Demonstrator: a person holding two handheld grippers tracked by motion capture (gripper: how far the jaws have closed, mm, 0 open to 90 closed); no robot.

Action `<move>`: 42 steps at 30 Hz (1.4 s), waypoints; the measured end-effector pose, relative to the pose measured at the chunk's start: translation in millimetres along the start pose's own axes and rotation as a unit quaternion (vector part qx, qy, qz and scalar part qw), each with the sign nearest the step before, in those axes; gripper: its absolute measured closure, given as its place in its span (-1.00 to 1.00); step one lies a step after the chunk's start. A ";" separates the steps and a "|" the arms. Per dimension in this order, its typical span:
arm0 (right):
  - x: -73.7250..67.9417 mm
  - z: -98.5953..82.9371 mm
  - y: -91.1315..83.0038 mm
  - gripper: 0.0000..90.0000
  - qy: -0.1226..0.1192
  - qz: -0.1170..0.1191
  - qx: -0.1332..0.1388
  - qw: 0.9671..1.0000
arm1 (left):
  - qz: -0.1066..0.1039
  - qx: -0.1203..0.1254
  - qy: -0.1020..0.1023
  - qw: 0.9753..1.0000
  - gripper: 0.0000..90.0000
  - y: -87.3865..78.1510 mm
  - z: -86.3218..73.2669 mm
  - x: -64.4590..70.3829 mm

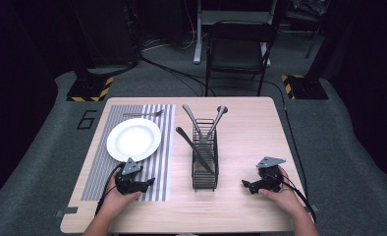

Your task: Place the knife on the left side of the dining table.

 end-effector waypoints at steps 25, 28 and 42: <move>0.0 0.0 0.0 -1.00 0.000 0.000 0.000 1.000 | 0.008 0.006 -0.012 1.000 -0.29 -1.5 -0.1 0.9; 0.0 -0.1 0.0 -1.00 0.000 0.000 0.000 1.000 | 0.002 0.008 -0.028 1.000 -0.09 -3.9 0.3 0.8; 0.0 -0.1 0.0 -1.00 0.000 0.000 0.000 1.000 | -0.038 0.023 -0.075 0.996 0.15 -19.3 20.2 19.9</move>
Point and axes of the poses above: each handheld gripper's, and its own axes: y roughly forward along the jaws, z roughly out of its top, x roughly to its right, the point moved 8 cm from there along y, roughly forward along the jaws, and after that the axes turned 1 degree about -y, right-handed, at the moved point
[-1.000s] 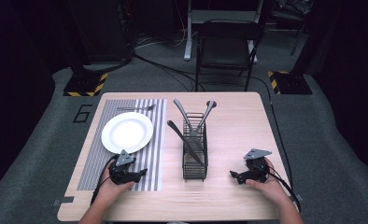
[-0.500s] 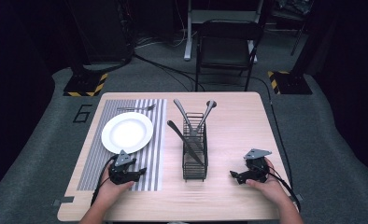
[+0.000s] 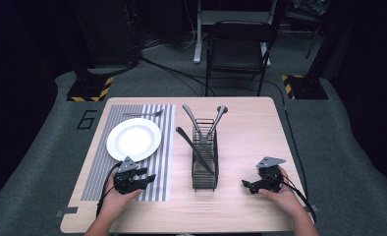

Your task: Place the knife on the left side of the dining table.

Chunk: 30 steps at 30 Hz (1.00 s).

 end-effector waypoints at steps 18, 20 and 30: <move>0.0 0.0 0.0 -1.00 0.000 0.000 0.000 1.000 | -0.010 -0.016 0.009 1.000 0.26 3.6 25.9 20.3; 0.0 0.1 0.1 -1.00 0.000 0.000 0.000 1.000 | -0.009 -0.012 0.004 1.000 0.26 2.6 32.1 21.1; 0.1 0.1 0.0 -1.00 0.000 0.000 0.000 1.000 | -0.016 -0.005 -0.003 1.000 0.29 -1.8 57.4 28.9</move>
Point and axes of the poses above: each handheld gripper's, and its own axes: y roughly forward along the jaws, z roughly out of its top, x roughly to its right, the point moved 8 cm from there along y, roughly forward along the jaws, and after that the axes turned 1 degree about -y, right-handed, at the moved point
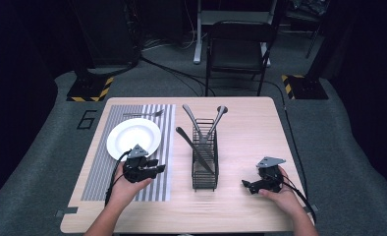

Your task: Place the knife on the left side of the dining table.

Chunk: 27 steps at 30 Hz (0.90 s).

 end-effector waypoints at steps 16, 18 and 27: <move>0.0 0.0 -0.1 -1.00 0.001 -0.002 -0.001 1.000 | -0.011 0.022 0.009 1.000 0.32 -10.3 51.3 22.0; -0.1 0.0 0.0 -1.00 0.001 0.000 0.000 1.000 | -0.015 0.023 0.012 1.000 0.33 -10.6 56.3 25.5; -0.1 0.0 0.0 -1.00 0.001 0.000 0.000 1.000 | -0.022 0.025 0.009 0.999 0.40 -16.2 76.9 33.6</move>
Point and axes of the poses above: each handheld gripper's, and its own axes: y roughly forward along the jaws, z roughly out of its top, x roughly to its right, the point moved 8 cm from there along y, roughly forward along the jaws, and after that the axes turned 1 degree about -y, right-handed, at the moved point
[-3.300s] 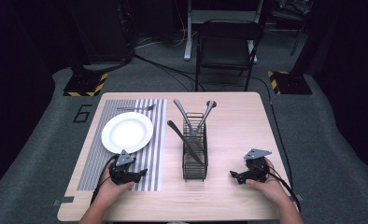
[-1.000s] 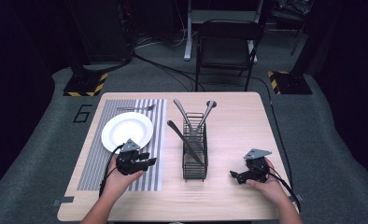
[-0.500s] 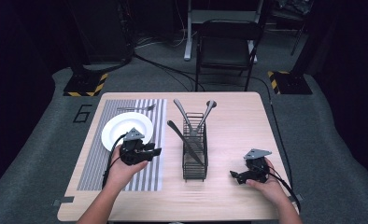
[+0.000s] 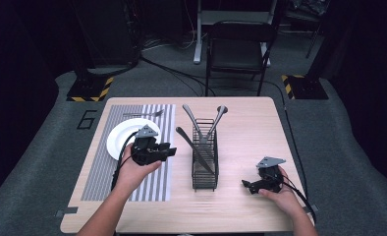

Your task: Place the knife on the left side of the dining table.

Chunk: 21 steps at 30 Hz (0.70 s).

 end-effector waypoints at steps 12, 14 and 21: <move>0.0 0.0 0.0 -1.00 0.000 0.000 0.000 1.000 | -0.001 0.005 -0.012 1.000 0.41 -0.7 24.7 3.9; 0.0 0.0 0.0 -1.00 0.000 0.000 0.000 1.000 | -0.002 0.005 -0.014 1.000 0.40 0.1 27.6 4.0; 0.1 0.0 -0.1 -1.00 0.001 -0.002 0.000 1.000 | -0.007 0.008 -0.016 1.000 0.39 4.5 36.3 3.8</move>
Point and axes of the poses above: each handheld gripper's, and its own axes: y roughly forward along the jaws, z roughly out of its top, x roughly to its right, the point moved 8 cm from there along y, roughly forward along the jaws, and after that the axes turned 1 degree about -y, right-handed, at the moved point
